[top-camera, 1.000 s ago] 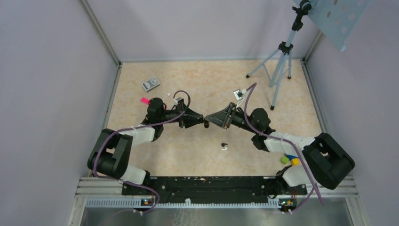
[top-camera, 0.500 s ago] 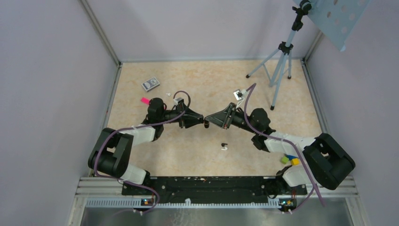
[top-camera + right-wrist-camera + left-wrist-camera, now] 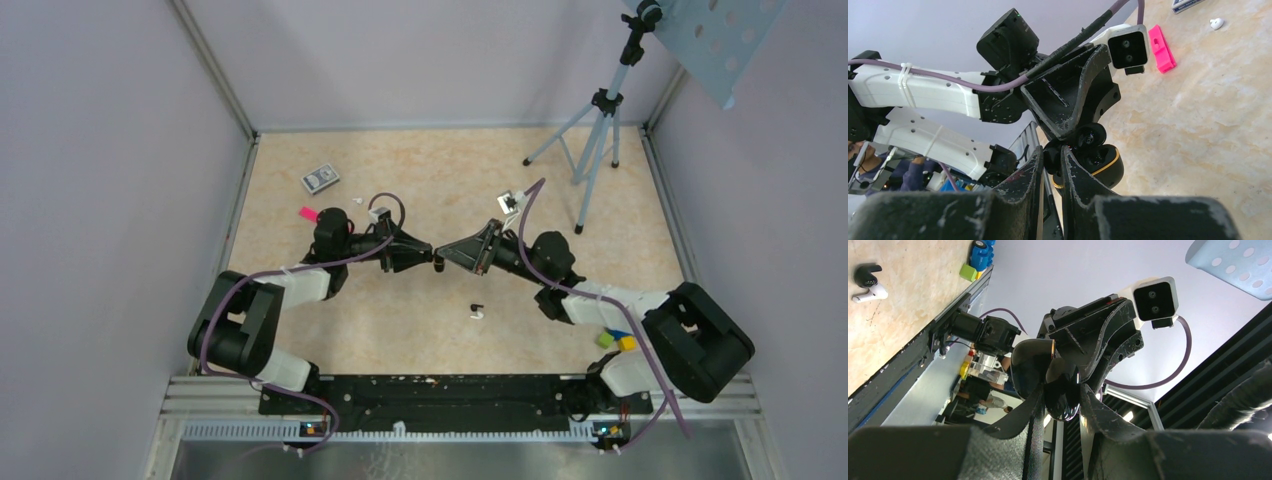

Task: Insert the wireless bluetooth earbuds into the charging case
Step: Insert the left earbud into the left side groove of the charging case.

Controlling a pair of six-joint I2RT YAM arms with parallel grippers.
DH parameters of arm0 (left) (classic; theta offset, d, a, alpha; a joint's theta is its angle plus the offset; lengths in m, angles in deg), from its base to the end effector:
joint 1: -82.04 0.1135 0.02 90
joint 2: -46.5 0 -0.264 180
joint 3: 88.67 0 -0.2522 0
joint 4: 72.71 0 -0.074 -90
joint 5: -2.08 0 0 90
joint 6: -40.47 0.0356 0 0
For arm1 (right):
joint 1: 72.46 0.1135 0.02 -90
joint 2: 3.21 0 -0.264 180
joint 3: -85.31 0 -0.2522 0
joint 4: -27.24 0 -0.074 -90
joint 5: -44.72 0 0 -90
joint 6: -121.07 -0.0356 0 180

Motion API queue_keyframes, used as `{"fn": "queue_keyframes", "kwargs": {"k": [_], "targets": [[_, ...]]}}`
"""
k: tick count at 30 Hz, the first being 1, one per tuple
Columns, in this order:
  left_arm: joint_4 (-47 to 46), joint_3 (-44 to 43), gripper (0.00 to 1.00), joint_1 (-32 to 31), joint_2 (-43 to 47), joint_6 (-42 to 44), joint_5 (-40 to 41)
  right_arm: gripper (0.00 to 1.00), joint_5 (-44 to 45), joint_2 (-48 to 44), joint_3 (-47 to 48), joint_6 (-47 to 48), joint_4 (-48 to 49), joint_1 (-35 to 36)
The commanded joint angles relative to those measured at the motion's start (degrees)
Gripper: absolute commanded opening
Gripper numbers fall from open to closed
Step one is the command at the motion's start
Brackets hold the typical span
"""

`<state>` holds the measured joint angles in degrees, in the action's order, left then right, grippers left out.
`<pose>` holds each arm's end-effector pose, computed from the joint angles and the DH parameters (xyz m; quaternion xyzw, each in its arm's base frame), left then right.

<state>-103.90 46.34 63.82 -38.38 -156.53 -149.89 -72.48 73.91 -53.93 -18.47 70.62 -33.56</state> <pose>0.2558 -0.1173 0.2010 0.2154 -0.6994 0.6756 0.0899 0.1992 0.1817 0.2343 -0.1157 0.6575 0.6194 0.4131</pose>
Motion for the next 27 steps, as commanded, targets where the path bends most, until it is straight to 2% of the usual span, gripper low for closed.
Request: {"fn": "queue_keyframes", "kwargs": {"k": [1, 13, 20, 27], "targets": [[-8.12, -0.92, 0.0, -0.06, 1.08, -2.42, 0.44, 0.0, -4.27, 1.93, -1.94, 2.6, -6.03, 1.45], [-8.16, -0.37, 0.0, -0.03, 0.79, -2.88, 1.25, 0.0, -5.29, -0.33, -3.98, 5.24, -8.95, 1.45], [-10.0, 0.24, 0.0, 0.03, 0.44, -3.64, 1.12, 0.0, -5.03, -0.16, -6.04, 4.03, -6.33, 1.45], [-9.6, -0.61, 0.0, 0.07, 0.12, -2.77, -0.32, 0.0, -4.78, 0.3, -4.22, 4.49, -7.57, 1.45]]}}
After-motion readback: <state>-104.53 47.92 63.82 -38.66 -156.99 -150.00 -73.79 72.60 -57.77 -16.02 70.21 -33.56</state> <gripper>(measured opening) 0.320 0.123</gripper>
